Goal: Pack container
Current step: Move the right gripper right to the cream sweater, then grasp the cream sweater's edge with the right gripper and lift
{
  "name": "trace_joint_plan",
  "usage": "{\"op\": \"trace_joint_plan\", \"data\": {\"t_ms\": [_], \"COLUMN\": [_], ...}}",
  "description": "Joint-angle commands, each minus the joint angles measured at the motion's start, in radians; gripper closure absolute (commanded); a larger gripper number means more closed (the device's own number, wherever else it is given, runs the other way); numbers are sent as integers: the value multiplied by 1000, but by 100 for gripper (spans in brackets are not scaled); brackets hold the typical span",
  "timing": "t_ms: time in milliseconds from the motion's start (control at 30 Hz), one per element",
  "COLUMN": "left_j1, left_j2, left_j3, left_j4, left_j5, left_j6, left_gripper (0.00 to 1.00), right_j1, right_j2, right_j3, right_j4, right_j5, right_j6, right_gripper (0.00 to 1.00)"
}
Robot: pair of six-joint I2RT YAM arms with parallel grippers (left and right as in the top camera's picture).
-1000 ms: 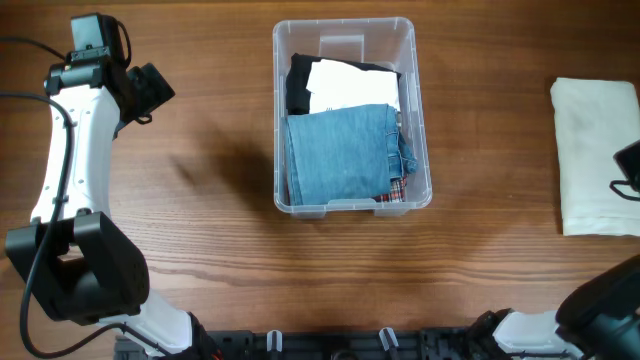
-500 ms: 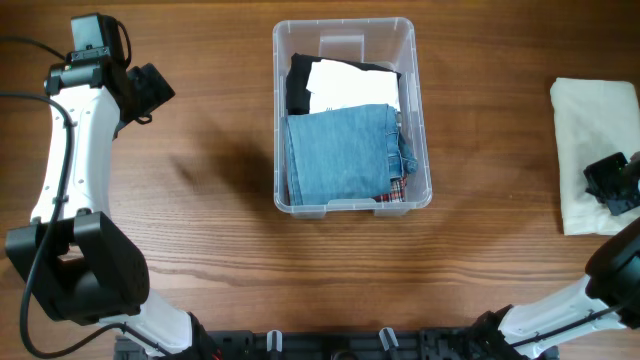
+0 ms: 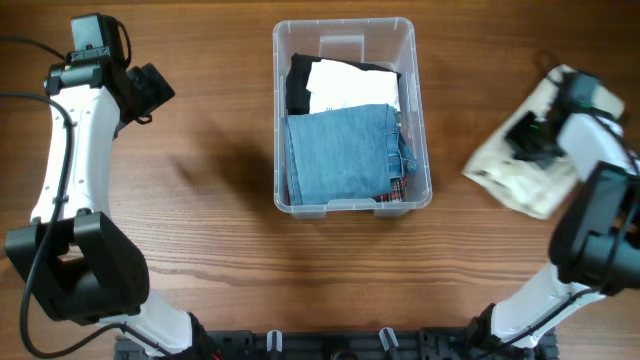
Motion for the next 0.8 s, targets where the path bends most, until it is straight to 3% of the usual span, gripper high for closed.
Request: {"op": "trace_joint_plan", "data": {"t_ms": [0,200,400,567,700,733,767], "left_j1": [8,8,8,8,8,8,8], "left_j2": [4,4,4,4,4,4,4], "left_j3": [-6,-6,-6,-6,-6,-6,-6], "left_j4": [-1,-1,-1,-1,-1,-1,-1], "left_j5": [5,5,5,5,5,5,5], "left_j6": [-17,-17,-17,-17,-17,-17,-17], "left_gripper": [0,0,0,0,0,0,0], "right_j1": [140,155,131,5,-147,-183,-222], "right_j2": [120,66,-186,-365,-402,-400,-396], "right_j3": [-84,-77,-43,-43,-43,-46,-51], "right_j4": [-34,-47,-74,-123,-175,-182,-182], "right_j5": [-126,-126,-126,-126,-130,-130,-130], "right_j6": [77,31,16,24,-42,-65,-92], "right_gripper": [96,96,95,93,74,62,42]}}
